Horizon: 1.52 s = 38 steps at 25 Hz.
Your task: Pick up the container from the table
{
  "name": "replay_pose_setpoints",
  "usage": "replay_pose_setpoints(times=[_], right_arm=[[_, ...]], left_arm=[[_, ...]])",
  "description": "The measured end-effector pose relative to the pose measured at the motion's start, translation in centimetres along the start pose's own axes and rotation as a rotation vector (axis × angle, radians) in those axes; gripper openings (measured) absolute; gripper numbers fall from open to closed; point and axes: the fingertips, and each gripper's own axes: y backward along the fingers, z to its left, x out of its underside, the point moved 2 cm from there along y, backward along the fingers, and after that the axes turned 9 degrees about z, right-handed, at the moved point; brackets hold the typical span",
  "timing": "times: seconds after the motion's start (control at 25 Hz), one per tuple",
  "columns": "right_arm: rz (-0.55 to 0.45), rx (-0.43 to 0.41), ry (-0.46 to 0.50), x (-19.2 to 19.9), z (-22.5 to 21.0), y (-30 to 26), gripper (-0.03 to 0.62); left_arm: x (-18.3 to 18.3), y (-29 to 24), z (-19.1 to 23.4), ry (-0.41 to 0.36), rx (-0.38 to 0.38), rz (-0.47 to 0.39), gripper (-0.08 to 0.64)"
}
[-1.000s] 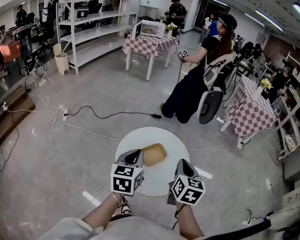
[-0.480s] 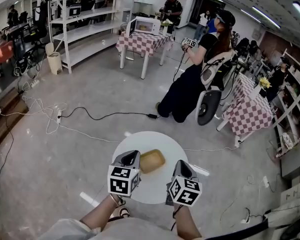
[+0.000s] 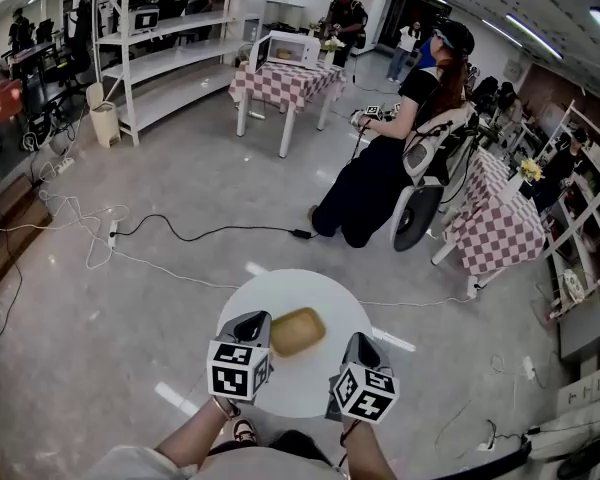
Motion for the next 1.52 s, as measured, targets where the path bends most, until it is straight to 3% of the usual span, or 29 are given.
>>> replay_pose_setpoints(times=[0.24, 0.56, 1.52], right_arm=[[0.007, -0.026, 0.014, -0.5, -1.6, -1.8, 0.025], [-0.049, -0.096, 0.035, -5.2, -1.2, -3.2, 0.025], [0.105, -0.119, 0.020, -0.2, -1.8, -7.0, 0.025]], left_arm=[[0.4, -1.7, -0.8, 0.015, -0.030, 0.009, 0.017], [-3.5, -1.9, -1.0, 0.016, -0.082, -0.056, 0.016], [2.1, -4.7, 1.0, 0.095, -0.119, 0.080, 0.017]])
